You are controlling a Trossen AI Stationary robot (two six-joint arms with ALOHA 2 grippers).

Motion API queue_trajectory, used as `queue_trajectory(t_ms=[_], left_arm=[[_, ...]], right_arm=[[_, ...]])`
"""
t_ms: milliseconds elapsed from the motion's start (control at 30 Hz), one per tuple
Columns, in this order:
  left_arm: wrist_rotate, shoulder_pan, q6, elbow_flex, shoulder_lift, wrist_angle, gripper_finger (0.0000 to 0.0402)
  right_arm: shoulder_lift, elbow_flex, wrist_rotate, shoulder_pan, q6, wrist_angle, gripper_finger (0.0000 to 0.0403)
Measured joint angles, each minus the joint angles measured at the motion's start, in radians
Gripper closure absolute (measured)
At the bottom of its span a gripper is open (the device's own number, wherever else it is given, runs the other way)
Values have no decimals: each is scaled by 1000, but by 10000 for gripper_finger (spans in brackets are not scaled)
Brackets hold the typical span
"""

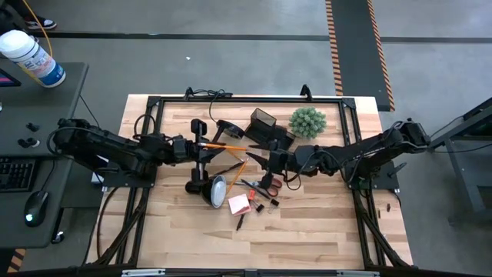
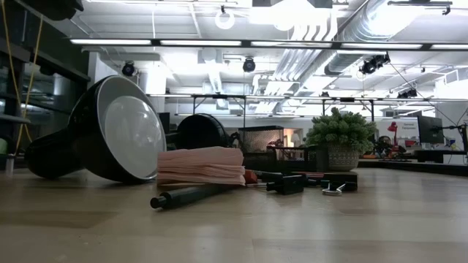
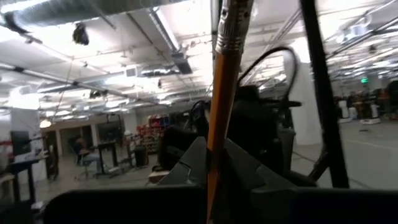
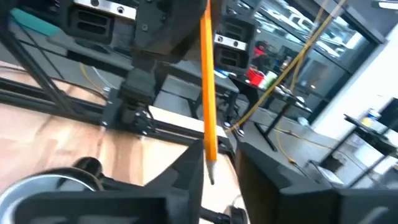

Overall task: Pick and place office supplies into organizer
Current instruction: Put the right orange pencil into the desk organizer

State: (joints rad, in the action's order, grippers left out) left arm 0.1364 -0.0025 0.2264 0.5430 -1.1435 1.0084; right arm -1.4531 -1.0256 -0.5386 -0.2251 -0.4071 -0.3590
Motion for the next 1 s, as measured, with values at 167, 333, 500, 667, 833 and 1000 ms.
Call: queue_trajectory(t_ms=[167, 333, 500, 667, 833, 1000], left_arm=[[-6, 69, -37, 0, 0, -41, 398], [-52, 173, -40, 0, 0, -90, 398], [-165, 330, -66, 0, -26, -103, 397], [-324, 497, -136, 30, -130, -70, 399], [-484, 593, -198, 122, -284, -85, 400], [-552, 613, -207, 246, -419, -198, 400]], right_arm=[[2, 0, -99, -33, -28, 4, 271], [5, 0, -294, -101, -42, 19, 252], [5, 0, -403, -156, 39, 103, 246], [3, 0, -427, -167, 195, 234, 250], [1, 0, -541, -166, 396, 448, 265], [1, 0, -633, -168, 677, 676, 280]])
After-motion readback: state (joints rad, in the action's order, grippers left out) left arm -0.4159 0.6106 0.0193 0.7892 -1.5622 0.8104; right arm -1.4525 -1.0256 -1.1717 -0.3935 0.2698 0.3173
